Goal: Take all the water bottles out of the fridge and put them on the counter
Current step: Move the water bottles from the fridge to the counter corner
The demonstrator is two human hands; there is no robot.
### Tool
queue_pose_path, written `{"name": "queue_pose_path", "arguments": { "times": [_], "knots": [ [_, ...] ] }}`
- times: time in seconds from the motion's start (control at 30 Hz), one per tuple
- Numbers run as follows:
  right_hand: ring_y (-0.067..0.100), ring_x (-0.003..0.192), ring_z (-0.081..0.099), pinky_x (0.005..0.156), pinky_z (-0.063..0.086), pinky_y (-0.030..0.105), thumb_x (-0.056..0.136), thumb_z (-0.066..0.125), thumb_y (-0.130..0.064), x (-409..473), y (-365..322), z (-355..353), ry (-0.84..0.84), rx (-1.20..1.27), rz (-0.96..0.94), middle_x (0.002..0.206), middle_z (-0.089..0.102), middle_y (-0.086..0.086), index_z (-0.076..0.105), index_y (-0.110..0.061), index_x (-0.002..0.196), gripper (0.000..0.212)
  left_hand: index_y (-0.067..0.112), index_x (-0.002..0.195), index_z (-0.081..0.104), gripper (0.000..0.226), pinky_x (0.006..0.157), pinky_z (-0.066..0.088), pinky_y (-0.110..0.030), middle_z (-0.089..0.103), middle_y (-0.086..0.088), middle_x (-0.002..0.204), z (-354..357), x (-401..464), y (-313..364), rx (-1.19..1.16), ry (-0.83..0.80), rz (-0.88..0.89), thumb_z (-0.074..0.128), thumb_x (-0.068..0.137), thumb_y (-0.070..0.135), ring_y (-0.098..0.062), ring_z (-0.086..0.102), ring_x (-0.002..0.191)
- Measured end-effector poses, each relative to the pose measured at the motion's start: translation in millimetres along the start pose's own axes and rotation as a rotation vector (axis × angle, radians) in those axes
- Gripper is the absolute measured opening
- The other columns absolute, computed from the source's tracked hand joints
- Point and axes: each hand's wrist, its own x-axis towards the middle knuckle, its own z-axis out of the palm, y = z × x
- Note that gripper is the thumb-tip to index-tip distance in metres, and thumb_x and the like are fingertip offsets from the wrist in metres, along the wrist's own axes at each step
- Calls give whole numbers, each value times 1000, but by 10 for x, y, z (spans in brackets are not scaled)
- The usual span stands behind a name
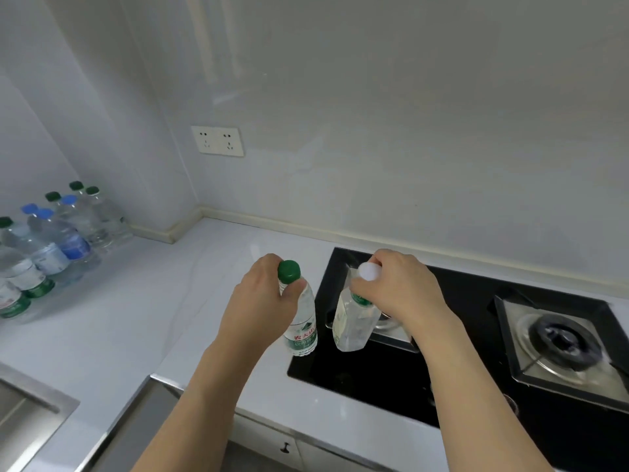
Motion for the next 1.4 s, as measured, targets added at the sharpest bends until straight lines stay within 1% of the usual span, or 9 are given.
{"name": "queue_pose_path", "arguments": {
  "times": [0.1, 0.3, 0.4, 0.57, 0.67, 0.8, 1.1, 1.23, 1.4],
  "knots": [
    [17, 81, 57, 70, 48, 32, 73, 66, -45, 279, -110, 70, -15, 25, -22, 85, 58, -9, 56, -24, 89, 29, 20, 100, 49, 20, 70, 46, -32, 56, 7, 96, -46, 274, -65, 35, 14, 3, 55, 92, 38, -18, 57, 87],
    [20, 83, 57, 66, 46, 31, 72, 68, -40, 793, -301, 232, -59, 83, -32, 88, 58, -6, 57, -21, 90, 28, 20, 99, 50, 20, 69, 44, -29, 57, 7, 97, -80, 759, -326, 25, 46, -38, 56, 92, 38, -16, 57, 87],
    [18, 82, 55, 62, 42, 29, 74, 68, -40, 994, -433, 389, -98, 52, -47, 88, 57, -6, 58, -20, 91, 28, 21, 99, 50, 21, 71, 49, -31, 57, 7, 98, -94, 951, -541, 10, 33, -68, 56, 92, 40, -16, 59, 90],
    [18, 81, 56, 64, 44, 29, 75, 68, -41, 1293, -712, 684, -153, 13, -59, 87, 59, -5, 60, -19, 90, 28, 21, 100, 51, 22, 74, 50, -34, 57, 7, 99, -145, 1225, -900, -3, 12, -96, 57, 91, 40, -17, 59, 91],
    [19, 83, 57, 67, 47, 30, 73, 69, -39, 1507, -1042, 966, -160, -5, -64, 88, 60, -6, 61, -20, 91, 28, 20, 100, 51, 22, 74, 49, -34, 57, 6, 99, -283, 1452, -1274, -6, 9, -119, 58, 91, 39, -18, 59, 92],
    [17, 86, 57, 70, 49, 31, 71, 69, -40, 1760, -1520, 1316, -182, 20, -43, 90, 59, -9, 59, -24, 92, 28, 21, 101, 51, 22, 69, 42, -30, 57, 7, 99, -554, 1774, -1772, 21, 13, -119, 59, 91, 38, -17, 58, 92],
    [16, 83, 60, 70, 51, 32, 70, 69, -37, 2301, -2716, 2023, -267, 2, -145, 89, 61, -9, 61, -24, 93, 28, 19, 106, 52, 26, 72, 43, -33, 57, 6, 101, -1197, 2288, -2858, 6, 69, -222, 61, 90, 37, -20, 56, 92],
    [18, 83, 60, 69, 50, 32, 70, 69, -37, 2512, -3229, 2430, -312, -16, -204, 89, 62, -6, 59, -23, 92, 28, 20, 104, 50, 23, 71, 38, -31, 53, 8, 98, -1496, 2417, -3336, -1, 116, -293, 61, 90, 35, -19, 52, 86],
    [21, 84, 59, 67, 48, 32, 72, 68, -41, 2698, -3736, 2915, -365, -58, -266, 90, 62, -3, 58, -20, 94, 32, 20, 100, 49, 22, 68, 41, -33, 54, 5, 93, -1782, 2506, -3877, -7, 158, -333, 63, 89, 34, -17, 53, 76]
  ]
}}
